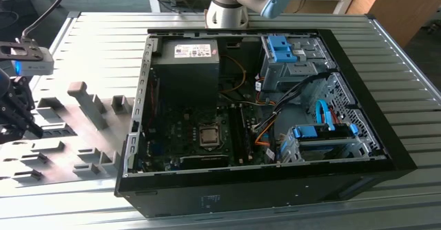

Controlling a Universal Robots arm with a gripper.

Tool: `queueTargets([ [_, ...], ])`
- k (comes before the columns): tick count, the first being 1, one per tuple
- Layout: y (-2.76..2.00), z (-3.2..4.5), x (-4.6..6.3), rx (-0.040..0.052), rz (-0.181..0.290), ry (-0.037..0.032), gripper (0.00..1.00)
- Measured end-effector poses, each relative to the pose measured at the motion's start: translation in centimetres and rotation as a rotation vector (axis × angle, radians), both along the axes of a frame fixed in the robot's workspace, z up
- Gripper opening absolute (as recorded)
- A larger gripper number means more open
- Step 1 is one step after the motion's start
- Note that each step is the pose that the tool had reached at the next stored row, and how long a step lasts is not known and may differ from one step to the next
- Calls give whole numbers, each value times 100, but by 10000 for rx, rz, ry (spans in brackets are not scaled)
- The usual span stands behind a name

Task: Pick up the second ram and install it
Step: 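Pick up the second ram and move it above second insertion slot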

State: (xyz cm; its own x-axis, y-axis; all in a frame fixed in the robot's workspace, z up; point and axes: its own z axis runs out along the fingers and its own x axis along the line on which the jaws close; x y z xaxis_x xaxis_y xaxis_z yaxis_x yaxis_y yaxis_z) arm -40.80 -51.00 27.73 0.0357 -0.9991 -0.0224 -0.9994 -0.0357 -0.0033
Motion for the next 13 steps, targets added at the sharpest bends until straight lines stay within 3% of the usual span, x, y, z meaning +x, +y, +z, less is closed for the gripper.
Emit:
queueTargets([
  [13, 0, 129, 0, 1, 0, 0, 14],
])
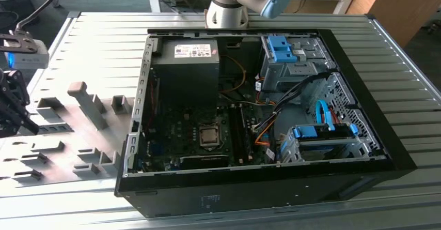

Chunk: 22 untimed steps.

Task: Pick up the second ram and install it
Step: 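Pick up the second ram and move it above second insertion slot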

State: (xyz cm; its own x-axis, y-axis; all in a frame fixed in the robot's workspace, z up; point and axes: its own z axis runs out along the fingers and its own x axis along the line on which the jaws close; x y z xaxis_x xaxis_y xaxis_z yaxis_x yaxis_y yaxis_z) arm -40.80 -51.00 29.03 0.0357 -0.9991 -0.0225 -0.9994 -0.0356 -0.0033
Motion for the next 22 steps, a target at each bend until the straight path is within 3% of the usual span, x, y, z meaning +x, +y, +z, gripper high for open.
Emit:
queueTargets([
  [15, 0, 295, 0, 0, 0, 0, 14],
  [22, 0, 389, 0, 0, 0, 0, 14],
])
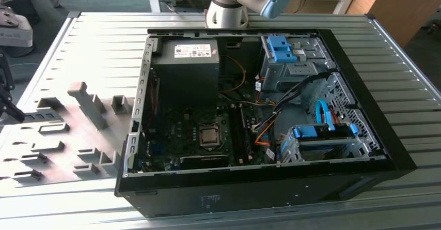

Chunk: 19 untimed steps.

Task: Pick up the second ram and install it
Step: 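Pick up the second ram and move it above second insertion slot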

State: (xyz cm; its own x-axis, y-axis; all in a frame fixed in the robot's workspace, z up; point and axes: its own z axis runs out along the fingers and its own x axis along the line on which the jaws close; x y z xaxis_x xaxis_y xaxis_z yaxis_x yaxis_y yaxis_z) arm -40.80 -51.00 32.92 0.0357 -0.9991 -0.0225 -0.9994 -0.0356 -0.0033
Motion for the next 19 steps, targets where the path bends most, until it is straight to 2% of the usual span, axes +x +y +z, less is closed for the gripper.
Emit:
queueTargets([
  [19, 0, 222, 0, 0, 0, -1, 14],
])
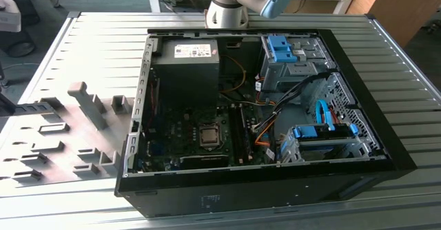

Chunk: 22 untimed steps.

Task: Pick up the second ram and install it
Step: 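Pick up the second ram and move it above second insertion slot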

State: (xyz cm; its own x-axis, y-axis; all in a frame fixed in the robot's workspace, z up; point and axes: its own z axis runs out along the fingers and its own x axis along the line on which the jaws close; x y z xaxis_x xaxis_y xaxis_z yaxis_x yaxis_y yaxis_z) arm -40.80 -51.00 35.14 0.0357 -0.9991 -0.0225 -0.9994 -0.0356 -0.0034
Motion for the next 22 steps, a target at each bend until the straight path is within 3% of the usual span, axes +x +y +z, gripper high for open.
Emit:
queueTargets([
  [22, 0, 261, 0, 0, 0, 0, 14],
])
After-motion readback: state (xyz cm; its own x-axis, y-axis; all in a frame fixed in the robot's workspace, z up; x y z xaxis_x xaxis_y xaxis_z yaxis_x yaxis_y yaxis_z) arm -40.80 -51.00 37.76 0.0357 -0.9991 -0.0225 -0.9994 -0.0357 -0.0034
